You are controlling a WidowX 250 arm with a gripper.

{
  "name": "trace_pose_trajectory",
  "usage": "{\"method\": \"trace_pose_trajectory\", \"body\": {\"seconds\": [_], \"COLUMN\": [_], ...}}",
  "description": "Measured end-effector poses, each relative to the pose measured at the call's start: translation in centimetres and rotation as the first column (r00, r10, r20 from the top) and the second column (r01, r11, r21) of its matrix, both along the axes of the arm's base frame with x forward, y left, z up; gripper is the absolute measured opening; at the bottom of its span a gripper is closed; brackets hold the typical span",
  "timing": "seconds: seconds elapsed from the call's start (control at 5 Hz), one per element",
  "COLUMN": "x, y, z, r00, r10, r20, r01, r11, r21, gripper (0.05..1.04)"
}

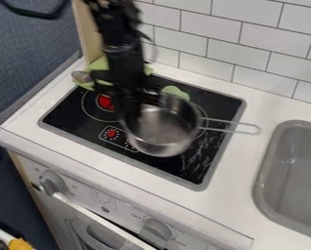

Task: Moved the silver pan in the bottom right corner of the stove

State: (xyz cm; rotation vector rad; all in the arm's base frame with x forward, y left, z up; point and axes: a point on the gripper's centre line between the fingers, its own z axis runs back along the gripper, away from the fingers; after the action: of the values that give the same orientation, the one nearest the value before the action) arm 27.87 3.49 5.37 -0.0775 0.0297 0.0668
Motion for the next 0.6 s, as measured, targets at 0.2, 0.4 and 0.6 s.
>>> {"method": "trace_pose_trajectory", "body": {"seconds": [0.2,0.4,0.6], "x": [0.8,1.7,1.9], "y": [-1.4,-2.5,-3.8], "z": [-0.1,-0.5,-1.7], "r00": [0.995,0.978,0.972], "r10": [0.094,0.195,0.225], "r20": [0.037,0.074,0.063], "r01": [-0.093,-0.191,-0.226], "r11": [0.995,0.980,0.974], "r21": [-0.020,-0.062,0.001], "gripper": [0.073,0.073,0.073]}}
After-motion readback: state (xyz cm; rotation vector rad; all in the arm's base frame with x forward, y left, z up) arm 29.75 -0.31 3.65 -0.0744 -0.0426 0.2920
